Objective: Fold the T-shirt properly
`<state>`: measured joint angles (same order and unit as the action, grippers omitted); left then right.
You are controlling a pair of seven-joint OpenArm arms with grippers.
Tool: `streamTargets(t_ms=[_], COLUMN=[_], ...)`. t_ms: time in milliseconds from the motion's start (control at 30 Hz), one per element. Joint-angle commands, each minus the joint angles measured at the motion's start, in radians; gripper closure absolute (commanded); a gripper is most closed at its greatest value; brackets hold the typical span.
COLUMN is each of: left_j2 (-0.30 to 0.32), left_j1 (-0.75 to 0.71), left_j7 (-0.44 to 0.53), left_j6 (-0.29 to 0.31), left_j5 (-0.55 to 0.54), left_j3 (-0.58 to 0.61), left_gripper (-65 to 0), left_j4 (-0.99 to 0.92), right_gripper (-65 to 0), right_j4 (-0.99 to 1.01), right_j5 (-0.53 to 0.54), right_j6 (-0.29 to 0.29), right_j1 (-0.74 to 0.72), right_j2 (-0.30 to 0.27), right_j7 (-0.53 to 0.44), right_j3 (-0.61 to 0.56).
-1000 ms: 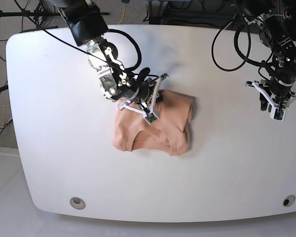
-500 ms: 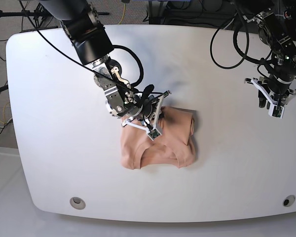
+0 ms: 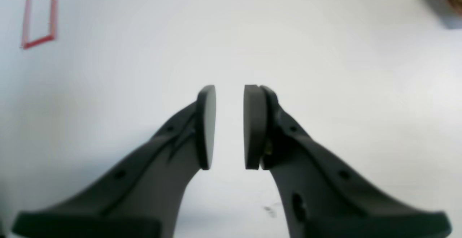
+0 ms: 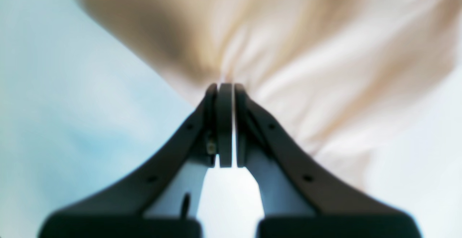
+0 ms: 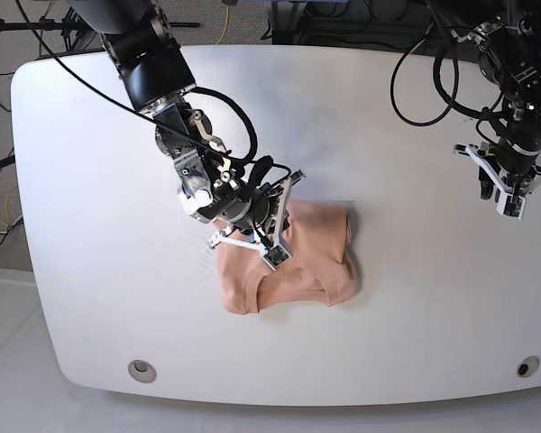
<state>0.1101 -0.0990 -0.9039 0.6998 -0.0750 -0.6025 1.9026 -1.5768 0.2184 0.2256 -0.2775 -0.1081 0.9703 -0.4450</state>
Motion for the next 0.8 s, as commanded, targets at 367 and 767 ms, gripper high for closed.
streamTargets(t_ms=[367,767], left_j2=[0.047,0.053], left_j1=[-0.04,-0.259], left_j7=[0.018,0.018], left_j6=[-0.002,-0.002], left_j5=[-0.009,-0.01], left_j3=[-0.119,-0.371], left_gripper=[-12.3,-12.2], left_j4=[0.024,0.024], right_gripper=[-0.5,0.0], right_j4=[-0.431,-0.437], right_j5=[0.002,0.003], right_j6=[-0.022,-0.053], right_j1=[0.277,0.786], right_j2=[-0.161,-0.269], right_j7=[0.129,-0.126], right_j3=[0.406,0.955])
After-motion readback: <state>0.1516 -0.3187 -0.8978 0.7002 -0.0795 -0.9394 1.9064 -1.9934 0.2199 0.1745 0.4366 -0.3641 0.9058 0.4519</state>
